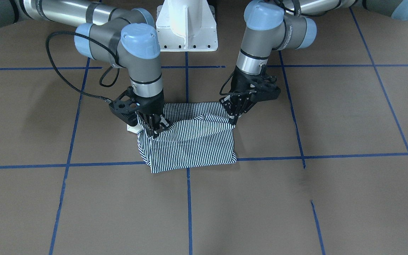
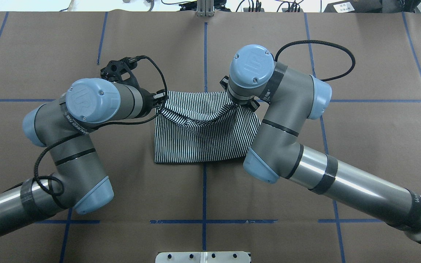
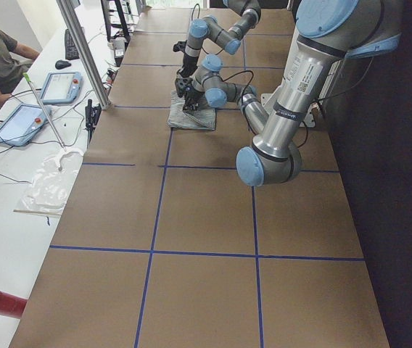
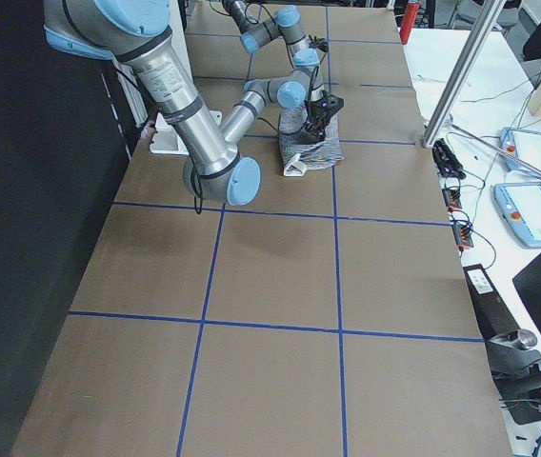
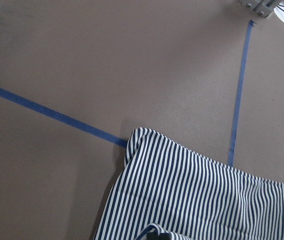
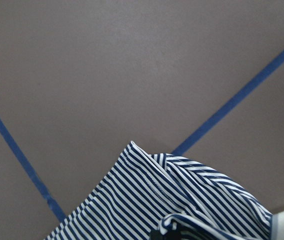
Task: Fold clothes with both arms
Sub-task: 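Lay the folded edge down with both grippers and release it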
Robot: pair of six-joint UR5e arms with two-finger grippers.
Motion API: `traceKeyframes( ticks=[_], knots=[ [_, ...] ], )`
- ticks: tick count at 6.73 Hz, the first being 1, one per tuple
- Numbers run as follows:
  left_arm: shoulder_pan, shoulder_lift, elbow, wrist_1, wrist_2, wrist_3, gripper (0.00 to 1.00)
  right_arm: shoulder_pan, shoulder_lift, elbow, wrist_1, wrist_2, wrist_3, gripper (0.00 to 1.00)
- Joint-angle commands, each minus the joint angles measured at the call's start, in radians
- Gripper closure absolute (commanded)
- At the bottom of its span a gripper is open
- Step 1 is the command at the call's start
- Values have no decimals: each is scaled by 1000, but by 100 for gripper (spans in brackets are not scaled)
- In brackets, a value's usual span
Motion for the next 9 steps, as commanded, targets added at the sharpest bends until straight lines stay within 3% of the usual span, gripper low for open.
traceKeyframes(
  ticks=[1, 2, 4, 5, 6, 9],
  knots=[
    [-74, -82, 217, -121, 5, 104, 77, 106, 121, -344, 237, 88, -134, 19],
    [-128, -89, 239, -140, 5, 189, 64, 177, 170, -438, 252, 189, -231, 0],
    [-136, -81, 230, -177, -3, 191, 60, 182, 161, -433, 253, 196, -244, 0],
    [-133, -43, 172, -166, -6, 192, 63, 182, 127, -386, 253, 196, -247, 0],
    [-93, -53, 145, -148, -77, 167, 100, 194, 112, -347, 252, 199, -270, 0],
    [2, -93, 106, -47, -255, 169, 100, 214, -9, -211, 250, 222, -337, 0]
  ],
)
